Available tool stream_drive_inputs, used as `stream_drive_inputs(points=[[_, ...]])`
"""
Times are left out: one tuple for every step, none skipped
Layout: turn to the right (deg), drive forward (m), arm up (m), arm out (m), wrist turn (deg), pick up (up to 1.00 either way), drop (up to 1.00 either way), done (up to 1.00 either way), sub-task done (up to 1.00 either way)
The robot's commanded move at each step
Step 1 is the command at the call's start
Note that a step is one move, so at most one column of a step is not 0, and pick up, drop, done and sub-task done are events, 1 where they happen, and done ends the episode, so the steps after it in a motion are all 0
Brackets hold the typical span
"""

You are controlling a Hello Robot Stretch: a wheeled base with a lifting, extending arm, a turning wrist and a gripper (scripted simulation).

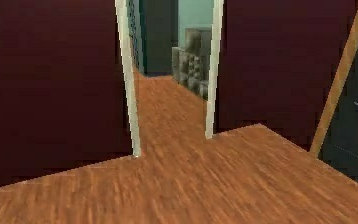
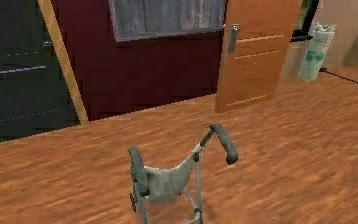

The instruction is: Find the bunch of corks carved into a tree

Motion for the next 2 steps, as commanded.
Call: stream_drive_inputs(points=[[0.0, 1.00, 0.00, 0.00, 0.0, 0.00, 0.00, 0.00, 0.00], [-3.0, 0.00, 0.00, 0.00, 0.0, 0.00, 0.00, 0.00, 0.00]])
